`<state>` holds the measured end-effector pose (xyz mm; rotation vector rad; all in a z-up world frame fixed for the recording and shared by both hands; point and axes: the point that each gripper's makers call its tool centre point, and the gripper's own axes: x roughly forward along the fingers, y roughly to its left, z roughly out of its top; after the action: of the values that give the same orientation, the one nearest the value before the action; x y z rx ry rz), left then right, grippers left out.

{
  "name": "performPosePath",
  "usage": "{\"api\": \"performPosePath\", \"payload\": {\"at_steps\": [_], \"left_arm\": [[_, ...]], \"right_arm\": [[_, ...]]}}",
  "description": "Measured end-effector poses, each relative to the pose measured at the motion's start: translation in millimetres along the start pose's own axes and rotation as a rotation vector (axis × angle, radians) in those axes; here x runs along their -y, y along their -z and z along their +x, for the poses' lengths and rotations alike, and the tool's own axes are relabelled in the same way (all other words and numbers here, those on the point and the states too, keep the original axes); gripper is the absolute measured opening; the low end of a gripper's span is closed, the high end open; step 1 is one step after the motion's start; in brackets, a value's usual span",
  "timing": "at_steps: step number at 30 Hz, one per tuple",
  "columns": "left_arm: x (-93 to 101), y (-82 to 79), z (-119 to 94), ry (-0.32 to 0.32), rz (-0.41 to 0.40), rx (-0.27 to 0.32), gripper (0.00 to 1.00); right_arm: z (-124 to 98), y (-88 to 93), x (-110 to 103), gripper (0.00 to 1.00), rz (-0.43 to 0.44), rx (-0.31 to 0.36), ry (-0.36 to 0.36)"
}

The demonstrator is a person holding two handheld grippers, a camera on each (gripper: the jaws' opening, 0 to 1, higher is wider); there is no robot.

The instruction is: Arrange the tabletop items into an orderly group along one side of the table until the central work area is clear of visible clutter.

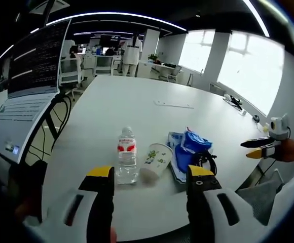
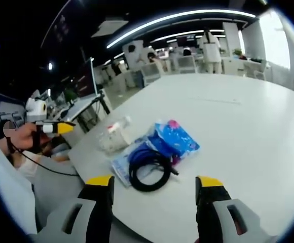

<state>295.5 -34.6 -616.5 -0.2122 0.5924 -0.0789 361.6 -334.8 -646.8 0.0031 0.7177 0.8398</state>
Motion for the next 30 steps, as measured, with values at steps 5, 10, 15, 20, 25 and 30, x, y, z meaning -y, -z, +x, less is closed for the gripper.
{"api": "performPosePath", "payload": {"at_steps": [5,10,15,20,25,30], "left_arm": [[-1.3,1.8,-1.6,0.006,-0.006,0.002,0.56],[-1.8,8.9,-0.3,0.020,-0.005,-0.018,0.56],[0.7,8.5,0.0,0.037,-0.003,-0.024,0.56],[0.8,7.6,5.1,0.058,0.009,-0.035,0.56],[-0.4,4.2,10.9,0.075,0.030,-0.045,0.56],[-3.6,1.9,15.2,0.085,0.046,-0.047,0.56]], "right_arm": [[-1.1,1.5,-3.0,0.66,-0.001,0.000,0.007],[-2.1,5.2,-5.9,0.66,-0.007,-0.013,0.012],[-2.9,7.8,-11.4,0.66,-0.010,-0.024,0.018],[-3.3,7.4,-14.4,0.66,-0.005,-0.021,0.022],[-4.3,8.2,-16.3,0.66,-0.008,-0.026,0.030],[-3.3,7.4,-15.9,0.66,-0.005,-0.018,0.037]]}}
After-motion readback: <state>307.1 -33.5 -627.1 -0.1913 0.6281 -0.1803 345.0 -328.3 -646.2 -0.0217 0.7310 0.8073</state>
